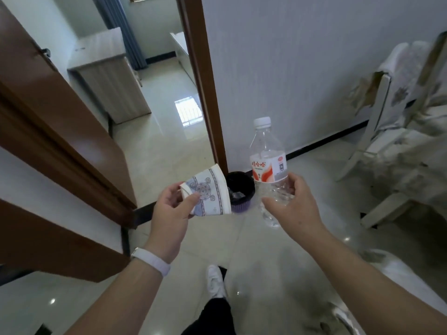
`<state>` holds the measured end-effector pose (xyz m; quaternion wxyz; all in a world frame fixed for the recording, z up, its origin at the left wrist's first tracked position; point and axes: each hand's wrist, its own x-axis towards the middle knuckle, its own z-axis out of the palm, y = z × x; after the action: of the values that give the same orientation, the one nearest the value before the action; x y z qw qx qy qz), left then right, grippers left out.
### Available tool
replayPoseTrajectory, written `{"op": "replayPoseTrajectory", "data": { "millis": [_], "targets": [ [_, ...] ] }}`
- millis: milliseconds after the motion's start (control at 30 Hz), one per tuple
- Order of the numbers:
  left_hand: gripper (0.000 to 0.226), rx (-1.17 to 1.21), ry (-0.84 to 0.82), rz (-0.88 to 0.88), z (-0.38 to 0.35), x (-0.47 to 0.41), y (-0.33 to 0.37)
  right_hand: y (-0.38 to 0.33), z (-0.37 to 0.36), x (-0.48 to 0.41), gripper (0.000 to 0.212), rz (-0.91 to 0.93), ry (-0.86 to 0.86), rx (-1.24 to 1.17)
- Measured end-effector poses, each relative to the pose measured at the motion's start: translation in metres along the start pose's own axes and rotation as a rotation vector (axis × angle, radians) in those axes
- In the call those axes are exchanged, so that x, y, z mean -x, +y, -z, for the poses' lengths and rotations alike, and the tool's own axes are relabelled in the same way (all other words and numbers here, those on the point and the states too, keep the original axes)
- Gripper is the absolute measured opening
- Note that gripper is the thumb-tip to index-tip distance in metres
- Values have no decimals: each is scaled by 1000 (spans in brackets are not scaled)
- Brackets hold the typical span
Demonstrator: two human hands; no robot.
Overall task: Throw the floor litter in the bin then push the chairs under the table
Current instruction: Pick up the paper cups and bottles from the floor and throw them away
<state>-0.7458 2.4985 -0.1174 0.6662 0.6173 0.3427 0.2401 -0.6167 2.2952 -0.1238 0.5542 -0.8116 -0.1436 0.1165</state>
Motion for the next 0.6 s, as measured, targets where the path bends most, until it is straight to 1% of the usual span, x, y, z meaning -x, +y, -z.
{"op": "replayPoseTrajectory", "data": {
  "millis": [267,400,500,600],
  "targets": [
    [34,-27,-114,66,-50,-142,-21,27,-17,-112,59,-96,121,24],
    [29,-27,-153,105,-74,-221,-25,34,-31,-174,55,-185,131,62],
    [28,-21,-189,143,-93,-281,-30,33,-46,-222,49,-184,123,128],
    [34,-17,-174,227,-105,-326,-38,36,-63,-260,56,-210,104,161]
  ]
}}
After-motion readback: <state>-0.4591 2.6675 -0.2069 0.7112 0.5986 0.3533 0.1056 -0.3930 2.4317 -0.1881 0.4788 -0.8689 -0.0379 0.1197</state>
